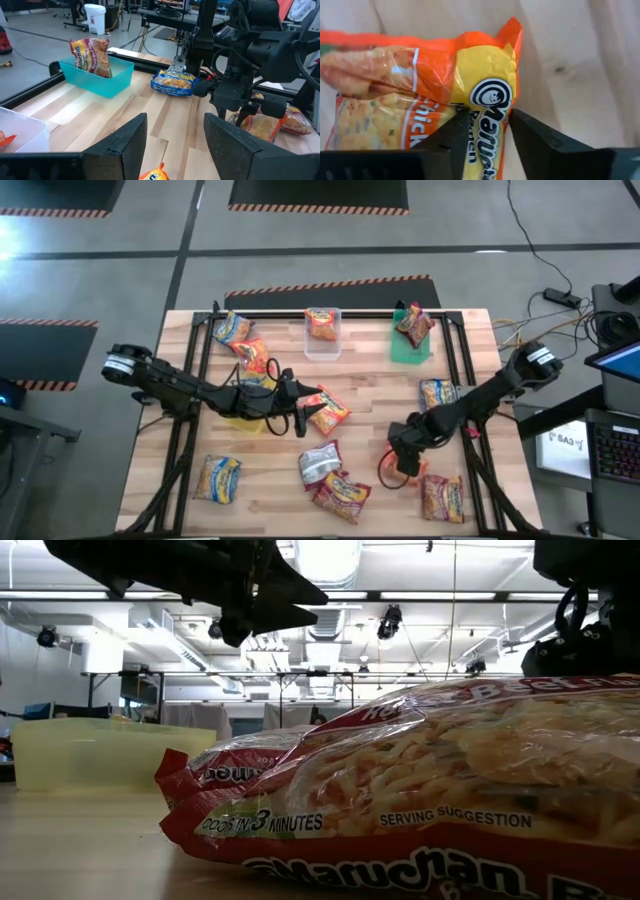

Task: Sort Maruchan noodles
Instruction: Put the orange noodle pack into the transparent bin

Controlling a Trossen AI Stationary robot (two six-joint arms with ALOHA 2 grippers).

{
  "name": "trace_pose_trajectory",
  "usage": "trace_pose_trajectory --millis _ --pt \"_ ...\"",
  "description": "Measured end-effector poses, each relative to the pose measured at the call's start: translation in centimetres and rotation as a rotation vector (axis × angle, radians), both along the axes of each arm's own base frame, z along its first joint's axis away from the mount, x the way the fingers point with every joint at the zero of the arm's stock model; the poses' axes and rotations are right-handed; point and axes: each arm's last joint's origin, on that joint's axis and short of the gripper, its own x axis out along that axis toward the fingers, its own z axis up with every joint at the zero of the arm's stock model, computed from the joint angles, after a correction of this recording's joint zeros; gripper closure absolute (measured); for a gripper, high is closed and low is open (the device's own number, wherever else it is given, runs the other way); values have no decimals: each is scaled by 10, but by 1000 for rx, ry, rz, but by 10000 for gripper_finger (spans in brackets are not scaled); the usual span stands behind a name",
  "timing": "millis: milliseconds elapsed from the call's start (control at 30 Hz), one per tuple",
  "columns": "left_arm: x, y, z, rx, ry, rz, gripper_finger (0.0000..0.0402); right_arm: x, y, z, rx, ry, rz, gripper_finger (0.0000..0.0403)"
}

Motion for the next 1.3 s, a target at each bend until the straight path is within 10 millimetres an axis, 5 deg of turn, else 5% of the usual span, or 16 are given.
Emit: trace_pose_trajectory --millis 333,800,1067,1300 --pt "0 0 0 5 0 10 222 0 -2 10 36 -31 9 386" --pt "0 0 0 -7 -3 17 222 -6 -15 81 106 -452 -60 394" --pt "5 -3 -9 -57 14 -63 222 -6 -34 95 -32 -570 -128 394" --pt "18 -8 -37 -90 37 -134 222 6 -49 100 -99 -672 -124 394"
